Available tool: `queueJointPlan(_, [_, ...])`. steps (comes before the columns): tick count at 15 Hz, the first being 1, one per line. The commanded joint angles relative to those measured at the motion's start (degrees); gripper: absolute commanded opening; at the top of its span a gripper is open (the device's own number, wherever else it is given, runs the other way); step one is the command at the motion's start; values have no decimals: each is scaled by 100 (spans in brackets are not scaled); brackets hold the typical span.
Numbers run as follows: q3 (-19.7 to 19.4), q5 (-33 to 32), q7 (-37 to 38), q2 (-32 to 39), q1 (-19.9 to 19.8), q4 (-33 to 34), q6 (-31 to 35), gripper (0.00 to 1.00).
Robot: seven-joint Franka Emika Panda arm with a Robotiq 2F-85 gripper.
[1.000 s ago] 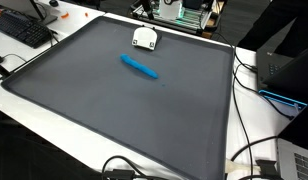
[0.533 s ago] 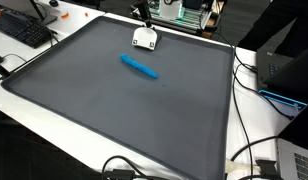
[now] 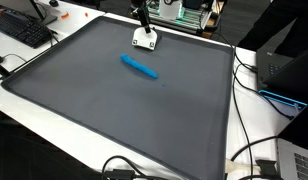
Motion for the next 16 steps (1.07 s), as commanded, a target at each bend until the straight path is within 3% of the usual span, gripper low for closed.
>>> queueJointPlan(1, [35, 221, 38, 118, 119, -59, 337, 100])
queueJointPlan(16, [115, 545, 240, 439, 321, -66, 1227, 100])
